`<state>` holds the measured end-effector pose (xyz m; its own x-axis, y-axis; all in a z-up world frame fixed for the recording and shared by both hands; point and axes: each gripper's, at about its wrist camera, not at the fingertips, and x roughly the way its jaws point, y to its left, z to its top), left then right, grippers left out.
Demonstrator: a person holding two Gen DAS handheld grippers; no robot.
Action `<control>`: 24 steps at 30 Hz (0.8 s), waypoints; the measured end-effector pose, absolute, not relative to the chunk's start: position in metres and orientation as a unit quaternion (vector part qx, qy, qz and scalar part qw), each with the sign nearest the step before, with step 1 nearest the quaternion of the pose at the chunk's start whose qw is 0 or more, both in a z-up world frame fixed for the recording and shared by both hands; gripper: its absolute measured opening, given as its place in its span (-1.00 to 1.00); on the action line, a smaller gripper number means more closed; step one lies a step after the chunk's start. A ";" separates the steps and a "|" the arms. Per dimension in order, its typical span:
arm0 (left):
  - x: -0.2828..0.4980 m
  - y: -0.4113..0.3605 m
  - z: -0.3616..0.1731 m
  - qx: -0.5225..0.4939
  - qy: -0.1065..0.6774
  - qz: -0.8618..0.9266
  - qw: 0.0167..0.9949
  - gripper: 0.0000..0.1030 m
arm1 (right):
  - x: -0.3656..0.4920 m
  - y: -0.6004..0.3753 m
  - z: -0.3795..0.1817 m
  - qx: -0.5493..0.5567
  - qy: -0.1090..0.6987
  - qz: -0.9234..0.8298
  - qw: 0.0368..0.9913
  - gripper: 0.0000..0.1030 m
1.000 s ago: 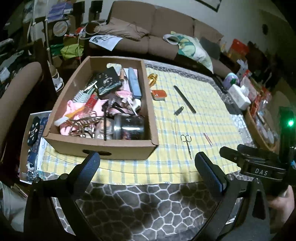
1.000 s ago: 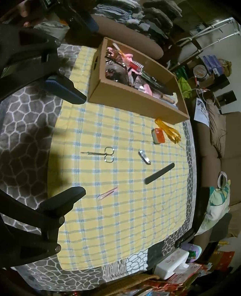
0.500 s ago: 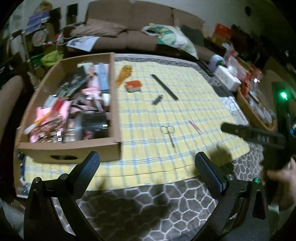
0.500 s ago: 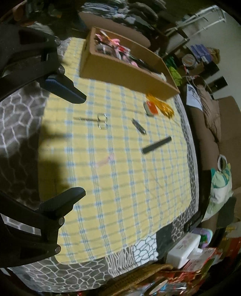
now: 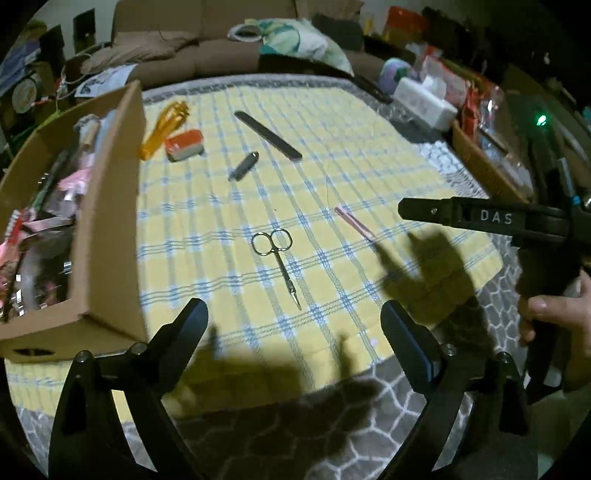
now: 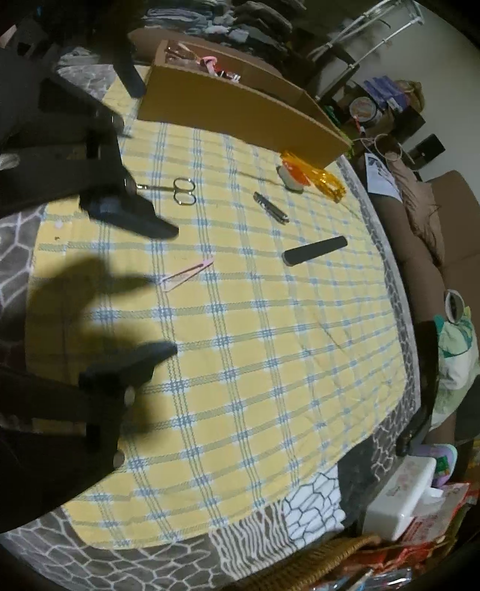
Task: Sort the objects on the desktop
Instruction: 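Move both tools over the cloth toward the pink tweezers and black file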
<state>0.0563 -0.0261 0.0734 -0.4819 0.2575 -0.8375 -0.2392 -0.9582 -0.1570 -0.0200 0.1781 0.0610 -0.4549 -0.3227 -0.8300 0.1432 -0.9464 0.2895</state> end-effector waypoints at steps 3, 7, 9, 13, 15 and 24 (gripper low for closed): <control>0.043 -0.022 0.062 -0.496 -0.020 0.856 0.143 0.80 | -0.027 0.179 0.055 0.506 -0.094 -0.846 0.139 0.05; 0.024 -0.019 0.052 -0.499 -0.022 0.856 0.130 0.81 | -0.039 0.181 0.052 0.502 -0.106 -0.846 0.144 0.05; 0.012 -0.016 0.045 -0.500 -0.011 0.857 0.122 0.81 | -0.046 0.180 0.049 0.504 -0.112 -0.844 0.146 0.05; -0.007 -0.014 0.034 -0.500 -0.003 0.860 0.107 0.81 | -0.058 0.177 0.043 0.507 -0.122 -0.840 0.150 0.05; -0.014 -0.014 0.027 -0.502 -0.007 0.858 0.105 0.80 | -0.064 0.174 0.042 0.507 -0.120 -0.840 0.155 0.05; -0.014 -0.013 0.014 -0.478 0.001 0.875 0.081 -0.09 | -0.076 0.164 0.037 0.515 -0.106 -0.836 0.158 0.05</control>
<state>-0.0137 -0.0133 0.0137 -0.5307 0.1415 -0.8357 -0.1431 -0.9868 -0.0762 -0.0757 0.1641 0.0375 -0.4195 -0.3730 -0.8276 0.1542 -0.9277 0.3400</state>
